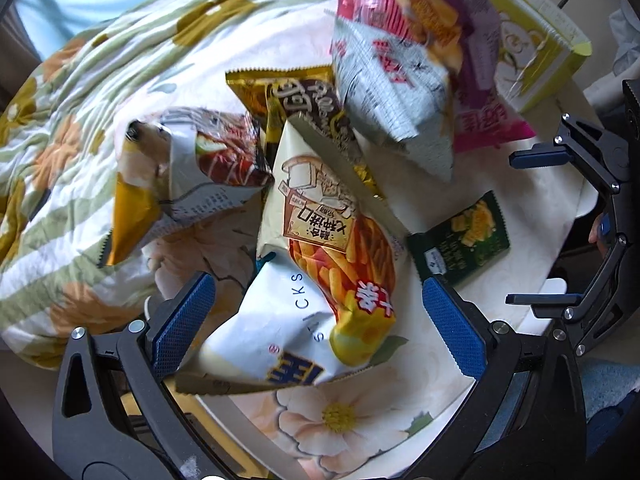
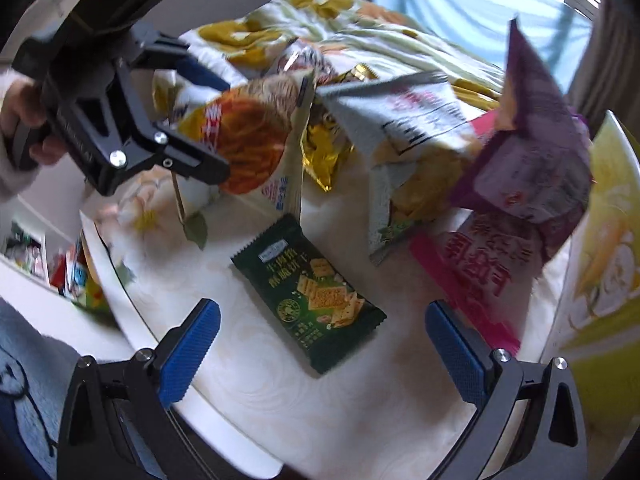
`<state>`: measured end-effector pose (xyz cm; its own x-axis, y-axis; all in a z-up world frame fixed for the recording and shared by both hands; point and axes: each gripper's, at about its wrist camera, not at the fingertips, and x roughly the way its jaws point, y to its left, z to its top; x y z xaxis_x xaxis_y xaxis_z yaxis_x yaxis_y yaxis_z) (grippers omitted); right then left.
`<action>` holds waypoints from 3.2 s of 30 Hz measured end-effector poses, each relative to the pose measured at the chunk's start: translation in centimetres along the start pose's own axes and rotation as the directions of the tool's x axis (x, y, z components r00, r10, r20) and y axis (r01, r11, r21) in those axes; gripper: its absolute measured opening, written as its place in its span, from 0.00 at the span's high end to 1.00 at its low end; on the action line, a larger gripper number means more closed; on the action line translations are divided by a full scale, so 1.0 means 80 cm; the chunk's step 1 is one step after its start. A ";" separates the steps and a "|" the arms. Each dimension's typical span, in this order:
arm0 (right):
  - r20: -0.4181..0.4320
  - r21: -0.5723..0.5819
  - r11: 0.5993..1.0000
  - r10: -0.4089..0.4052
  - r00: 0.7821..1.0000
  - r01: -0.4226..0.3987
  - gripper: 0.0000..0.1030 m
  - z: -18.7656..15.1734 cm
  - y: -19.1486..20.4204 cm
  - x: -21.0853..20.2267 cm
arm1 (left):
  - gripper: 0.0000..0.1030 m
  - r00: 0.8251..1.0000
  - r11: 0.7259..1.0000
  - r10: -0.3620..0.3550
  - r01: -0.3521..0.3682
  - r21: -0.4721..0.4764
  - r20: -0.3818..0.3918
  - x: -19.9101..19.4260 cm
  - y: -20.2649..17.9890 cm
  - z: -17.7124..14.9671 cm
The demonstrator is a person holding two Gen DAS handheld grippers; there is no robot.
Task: Organize snacks
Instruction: 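Move both grippers back over the remaining snack bags, then grasp the white fries bag with the left gripper while the right grasps the green cracker packet, then carry both snacks into the yellow box and open both grippers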
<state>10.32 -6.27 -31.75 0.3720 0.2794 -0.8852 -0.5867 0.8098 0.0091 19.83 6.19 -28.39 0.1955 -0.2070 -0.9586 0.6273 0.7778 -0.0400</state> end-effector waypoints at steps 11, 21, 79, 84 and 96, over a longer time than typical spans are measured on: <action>-0.072 -0.207 0.975 0.071 0.995 -0.084 0.12 0.001 0.006 0.040 | 0.19 0.999 0.998 -0.010 0.008 -0.056 -0.030 0.027 0.001 -0.003; -0.072 -0.353 0.925 0.123 0.990 -0.141 0.26 0.010 0.025 0.048 | 0.36 0.999 0.992 -0.019 0.014 -0.128 -0.038 0.019 -0.014 -0.020; 0.224 0.537 0.827 -0.331 0.917 0.168 0.59 -0.043 -0.240 -0.297 | 0.40 0.907 0.971 -0.080 0.165 -0.174 0.414 -0.186 -0.197 0.221; 0.234 0.554 0.818 -0.329 0.915 0.153 0.59 -0.071 -0.298 -0.320 | 0.40 0.908 0.971 -0.070 0.156 -0.179 0.412 -0.148 -0.261 0.289; 0.200 0.589 0.804 -0.240 0.950 0.079 0.59 -0.104 -0.380 -0.293 | 0.01 0.958 0.975 0.051 0.014 -0.222 0.283 -0.048 -0.327 0.343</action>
<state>13.45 -41.74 -15.10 0.6379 0.1748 -0.7500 -0.0185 0.9771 0.2119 23.34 -29.64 -15.93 0.4324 -0.3265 -0.8405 0.4471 0.8871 -0.1146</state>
